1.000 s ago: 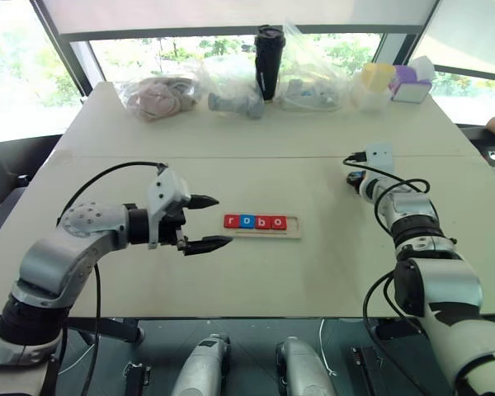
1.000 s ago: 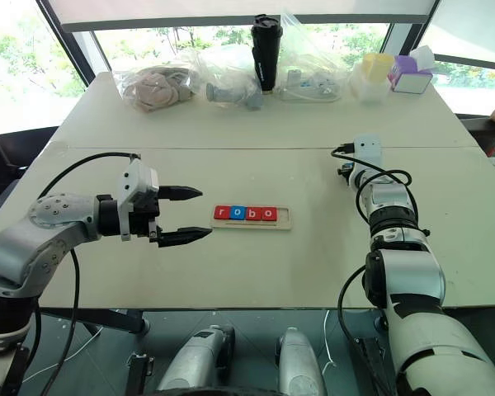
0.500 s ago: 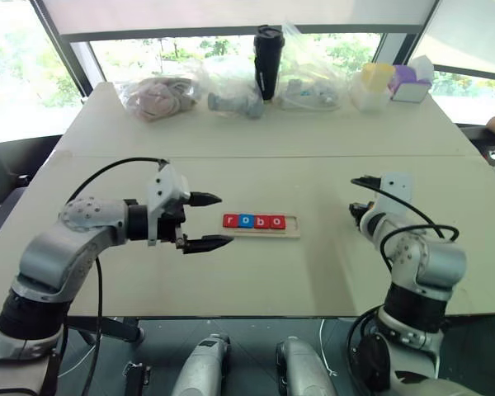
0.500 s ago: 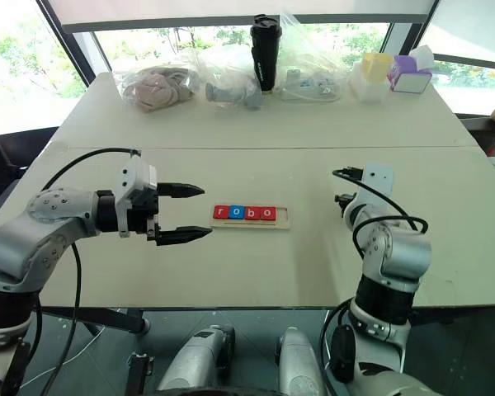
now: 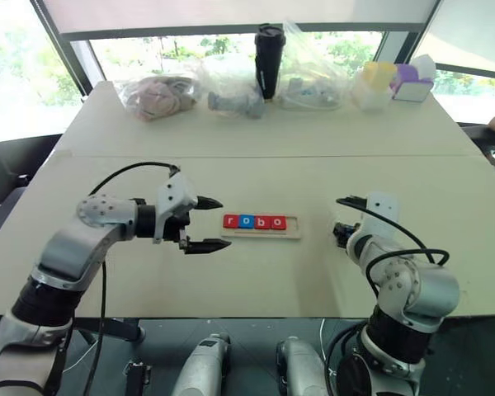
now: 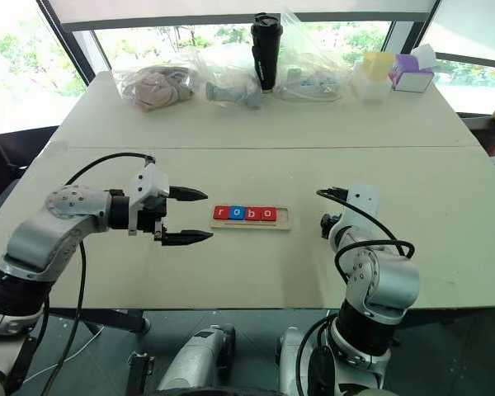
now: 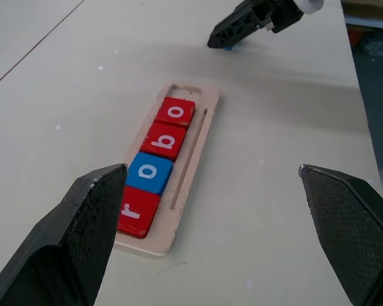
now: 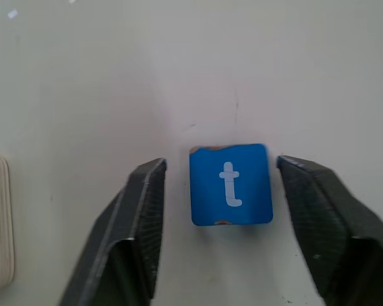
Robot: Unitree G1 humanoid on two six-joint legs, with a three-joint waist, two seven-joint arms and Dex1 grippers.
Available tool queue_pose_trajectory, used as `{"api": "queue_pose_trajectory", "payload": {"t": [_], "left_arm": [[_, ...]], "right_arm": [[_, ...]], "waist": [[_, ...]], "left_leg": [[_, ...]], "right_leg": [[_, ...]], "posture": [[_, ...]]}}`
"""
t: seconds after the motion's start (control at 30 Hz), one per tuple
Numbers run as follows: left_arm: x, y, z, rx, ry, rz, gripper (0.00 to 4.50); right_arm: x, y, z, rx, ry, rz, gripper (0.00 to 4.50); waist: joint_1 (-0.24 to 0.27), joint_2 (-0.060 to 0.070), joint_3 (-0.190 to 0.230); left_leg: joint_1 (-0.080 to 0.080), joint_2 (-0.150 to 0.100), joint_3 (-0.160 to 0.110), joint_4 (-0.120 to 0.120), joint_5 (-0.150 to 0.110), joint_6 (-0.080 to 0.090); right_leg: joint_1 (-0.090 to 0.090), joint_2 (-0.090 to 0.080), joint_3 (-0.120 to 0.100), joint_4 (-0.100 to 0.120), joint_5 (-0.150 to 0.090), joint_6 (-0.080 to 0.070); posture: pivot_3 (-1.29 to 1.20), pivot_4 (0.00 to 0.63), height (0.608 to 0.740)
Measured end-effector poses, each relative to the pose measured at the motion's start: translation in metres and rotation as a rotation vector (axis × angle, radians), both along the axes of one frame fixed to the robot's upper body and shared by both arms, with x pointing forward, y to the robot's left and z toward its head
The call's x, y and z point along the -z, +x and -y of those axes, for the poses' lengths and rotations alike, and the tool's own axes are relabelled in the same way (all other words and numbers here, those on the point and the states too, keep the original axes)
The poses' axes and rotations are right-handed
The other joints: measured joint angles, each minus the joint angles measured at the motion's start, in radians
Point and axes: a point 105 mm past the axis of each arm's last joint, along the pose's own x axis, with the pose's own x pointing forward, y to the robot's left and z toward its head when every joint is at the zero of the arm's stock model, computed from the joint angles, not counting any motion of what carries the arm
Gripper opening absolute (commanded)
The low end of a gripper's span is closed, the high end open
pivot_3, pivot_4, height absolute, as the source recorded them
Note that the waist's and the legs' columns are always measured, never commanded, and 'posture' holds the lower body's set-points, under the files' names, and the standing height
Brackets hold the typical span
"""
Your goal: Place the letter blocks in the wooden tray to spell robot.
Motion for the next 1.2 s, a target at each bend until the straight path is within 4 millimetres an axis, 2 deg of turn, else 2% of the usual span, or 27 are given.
{"api": "queue_pose_trajectory", "payload": {"t": [0.03,0.2,0.3,0.37,0.43,0.5,0.63,0.83,0.97,1.13,1.2], "left_arm": [[0.000,0.000,0.001,0.002,0.000,0.002,4.50],[0.003,0.000,0.000,0.007,0.000,-0.009,4.50],[0.001,-0.003,0.002,0.031,-0.040,-0.041,4.50],[0.000,-0.004,0.003,0.047,-0.037,-0.044,4.50],[0.000,-0.003,0.001,0.055,-0.028,-0.039,4.50],[0.001,-0.001,-0.002,0.050,-0.020,-0.039,4.50],[-0.004,0.005,-0.002,0.045,-0.034,-0.008,4.50],[-0.010,0.008,-0.006,0.021,-0.070,-0.008,4.50],[-0.020,0.000,-0.011,0.029,-0.085,-0.009,4.50],[-0.016,0.000,-0.016,-0.002,-0.078,-0.021,4.50],[-0.015,0.000,-0.019,-0.013,-0.076,-0.024,4.50]], "right_arm": [[-0.001,0.000,0.002,-0.011,-0.024,0.002,4.46],[-0.026,0.003,0.025,-0.123,-0.204,0.076,4.46],[-0.060,0.004,0.030,-0.421,-0.299,0.189,4.46],[-0.067,-0.004,0.028,-0.614,-0.353,0.214,4.46],[-0.051,-0.015,0.028,-0.803,-0.333,0.162,4.46],[-0.034,-0.021,0.032,-0.891,-0.275,0.113,4.46],[-0.022,-0.016,0.046,-1.027,-0.271,0.092,4.46],[-0.009,0.001,0.057,-1.090,-0.259,0.097,4.46],[-0.001,0.009,0.061,-1.114,-0.253,0.088,4.46],[0.003,0.016,0.059,-1.133,-0.260,0.086,4.46],[0.004,0.016,0.059,-1.138,-0.266,0.087,3.95]], "waist": [[-0.001,0.000,0.000],[0.000,0.000,0.000],[0.001,0.001,0.001],[0.001,0.000,0.001],[0.002,-0.001,0.001],[0.001,-0.001,0.001],[0.000,-0.001,0.002],[0.001,-0.001,0.002],[0.002,-0.001,0.002],[0.006,-0.001,0.002],[0.005,-0.001,0.002]], "left_leg": [[0.000,0.000,0.000,0.000,0.000,0.000],[0.000,-0.001,0.001,0.001,0.000,0.000],[0.000,0.000,0.001,0.001,0.000,0.001],[0.001,0.000,-0.001,0.001,-0.001,0.002],[0.001,0.000,-0.001,0.002,-0.001,0.003],[0.001,-0.001,0.000,0.003,-0.001,0.003],[0.001,-0.001,0.001,0.008,-0.003,0.001],[0.000,-0.001,0.000,0.008,-0.003,0.002],[0.000,-0.001,0.000,0.006,-0.002,0.003],[0.000,-0.001,0.000,0.007,-0.003,0.002],[0.000,-0.001,0.000,0.007,-0.003,0.001]], "right_leg": [[0.000,0.000,0.000,0.000,0.000,0.000],[0.001,-0.003,0.000,-0.002,0.000,0.000],[0.004,-0.004,-0.002,-0.004,-0.001,0.002],[0.007,-0.004,-0.004,-0.005,-0.002,0.003],[0.008,-0.004,-0.005,-0.006,-0.003,0.004],[0.008,-0.005,-0.004,-0.006,-0.003,0.004],[0.010,-0.006,-0.003,-0.006,-0.001,0.002],[0.008,-0.006,-0.003,-0.005,-0.001,0.002],[0.008,-0.006,-0.003,-0.005,-0.002,0.003],[0.008,-0.006,-0.004,-0.005,-0.002,0.003],[0.008,-0.006,-0.003,-0.005,-0.002,0.003]], "posture": [[0.00,0.150,0.740],[0.00,0.150,0.740],[0.00,0.150,0.740],[0.00,0.150,0.740],[0.00,0.150,0.740],[0.00,0.150,0.740],[0.00,0.150,0.740],[0.00,0.150,0.740],[0.00,0.150,0.740],[0.00,0.150,0.740],[0.00,0.150,0.740]]}}
